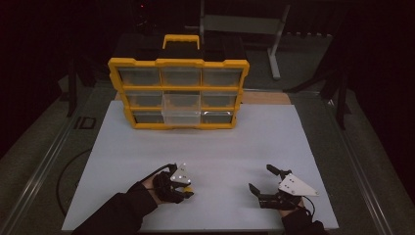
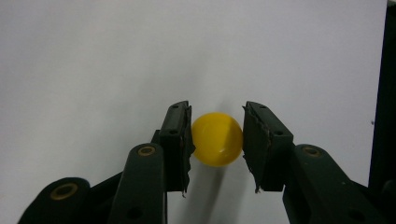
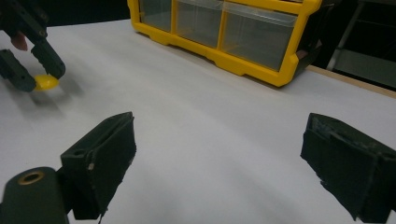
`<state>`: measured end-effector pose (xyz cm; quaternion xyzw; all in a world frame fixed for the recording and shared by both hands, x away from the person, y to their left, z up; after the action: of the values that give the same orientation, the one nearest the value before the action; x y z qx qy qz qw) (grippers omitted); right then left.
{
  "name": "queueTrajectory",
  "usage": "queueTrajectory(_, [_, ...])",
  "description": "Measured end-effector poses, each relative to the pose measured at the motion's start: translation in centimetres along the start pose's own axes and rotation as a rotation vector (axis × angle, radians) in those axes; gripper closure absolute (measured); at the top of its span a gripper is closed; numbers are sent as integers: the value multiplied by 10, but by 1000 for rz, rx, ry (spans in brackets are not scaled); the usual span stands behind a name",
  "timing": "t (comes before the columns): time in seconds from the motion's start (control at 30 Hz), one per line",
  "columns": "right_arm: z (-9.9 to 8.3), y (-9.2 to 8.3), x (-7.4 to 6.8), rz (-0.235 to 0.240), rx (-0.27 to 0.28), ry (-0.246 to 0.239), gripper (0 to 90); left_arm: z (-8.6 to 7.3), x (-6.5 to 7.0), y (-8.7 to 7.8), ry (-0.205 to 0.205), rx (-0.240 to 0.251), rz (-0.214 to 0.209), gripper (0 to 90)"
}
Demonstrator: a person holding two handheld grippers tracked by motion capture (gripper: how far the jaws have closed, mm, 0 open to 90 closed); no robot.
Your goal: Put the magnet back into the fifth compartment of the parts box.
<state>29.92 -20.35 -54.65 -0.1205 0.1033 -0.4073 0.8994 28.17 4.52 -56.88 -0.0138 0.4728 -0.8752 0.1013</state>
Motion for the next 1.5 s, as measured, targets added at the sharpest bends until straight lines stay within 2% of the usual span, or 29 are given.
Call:
queueTrajectory(0.2, [0, 0, 0, 0, 1, 0, 100, 5, 0, -5, -2, 16, 2, 630])
queueTrajectory(0.23, [0, 0, 0, 0, 1, 1, 100, 5, 0, -7, 8, 15, -7, 630])
queueTrajectory(0.37, [0, 0, 0, 0, 1, 2, 100, 8, 0, -10, 13, 20, 0, 630])
queueTrajectory(0.5, [0, 0, 0, 0, 1, 2, 100, 9, 1, -13, 18, 21, -15, 630])
queueTrajectory(1.13, [1, -1, 0, 2, 5, 8, 100, 22, -11, -35, 40, 41, -5, 630])
queueTrajectory(1.5, [1, 0, 0, 2, 4, 5, 100, 31, -17, -51, 53, 45, 18, 629])
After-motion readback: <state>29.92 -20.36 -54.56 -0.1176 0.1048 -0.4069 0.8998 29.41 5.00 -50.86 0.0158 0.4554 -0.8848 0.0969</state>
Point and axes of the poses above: each handheld gripper's, and its own axes: y roughly forward along the jaws, z roughly out of its top, x roughly to its right, the point moved 10 cm from there along y, roughly forward along the jaws, and after that the axes turned 9 degrees about y, right-handed, at the moved point
